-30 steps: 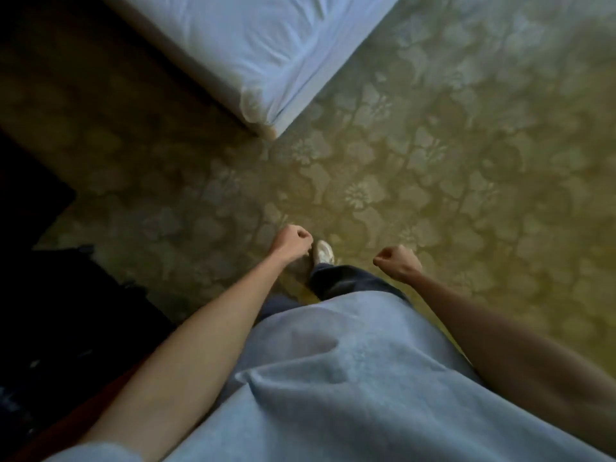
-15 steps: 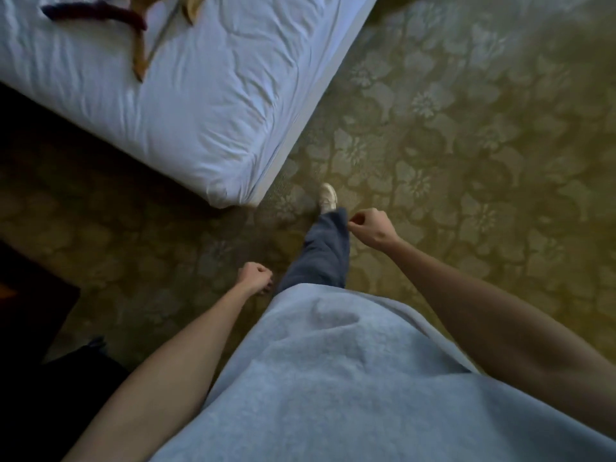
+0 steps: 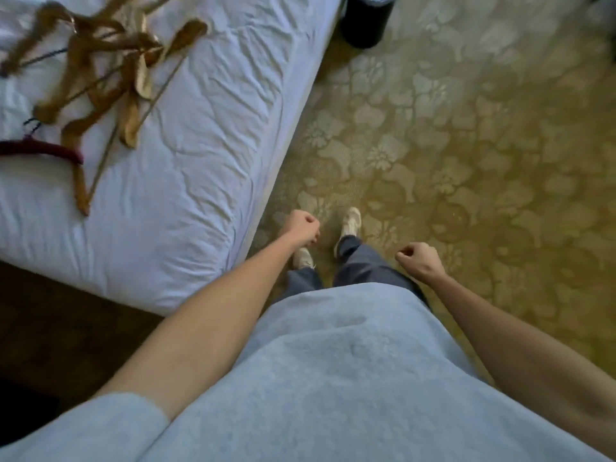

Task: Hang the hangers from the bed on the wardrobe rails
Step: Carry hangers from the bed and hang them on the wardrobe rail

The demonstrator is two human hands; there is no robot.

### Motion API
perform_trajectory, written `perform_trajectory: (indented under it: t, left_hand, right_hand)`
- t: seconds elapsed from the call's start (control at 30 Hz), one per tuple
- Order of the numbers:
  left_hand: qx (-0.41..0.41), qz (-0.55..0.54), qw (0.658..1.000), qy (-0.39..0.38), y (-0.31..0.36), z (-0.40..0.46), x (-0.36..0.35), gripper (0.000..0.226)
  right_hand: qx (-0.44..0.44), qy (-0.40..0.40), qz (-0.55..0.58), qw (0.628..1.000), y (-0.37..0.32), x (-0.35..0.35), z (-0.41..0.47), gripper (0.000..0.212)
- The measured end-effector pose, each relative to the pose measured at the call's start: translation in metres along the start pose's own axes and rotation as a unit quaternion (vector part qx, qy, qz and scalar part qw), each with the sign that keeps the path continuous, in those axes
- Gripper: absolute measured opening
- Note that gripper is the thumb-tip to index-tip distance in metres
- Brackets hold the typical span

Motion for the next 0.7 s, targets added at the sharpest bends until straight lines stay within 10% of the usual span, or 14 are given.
perform_trajectory:
  t: [0.33, 0.7]
  left_hand:
    - [-0.055, 0.076, 0.995, -0.029, 0.221, 0.157, 0.083, 0.019]
    - [0.105, -0.022, 0.993, 0.042, 0.223, 0.251, 0.235, 0.024]
  right_hand:
    - [-0.057, -0.002, 0.03, 0.998, -0.074, 0.124, 0.167, 0.021]
    - [0.16, -0.061, -0.024, 0.985, -0.417, 0.211, 0.32, 0.022]
Point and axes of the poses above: each hand's wrist, its own z-axis towards the middle knuckle, its own x-axis out of the back of the hand, y = z × x, the point moved 10 cm from there along z, towards the middle knuckle, and after that the axes turned 9 degrees about z, right-handed, at the moved point
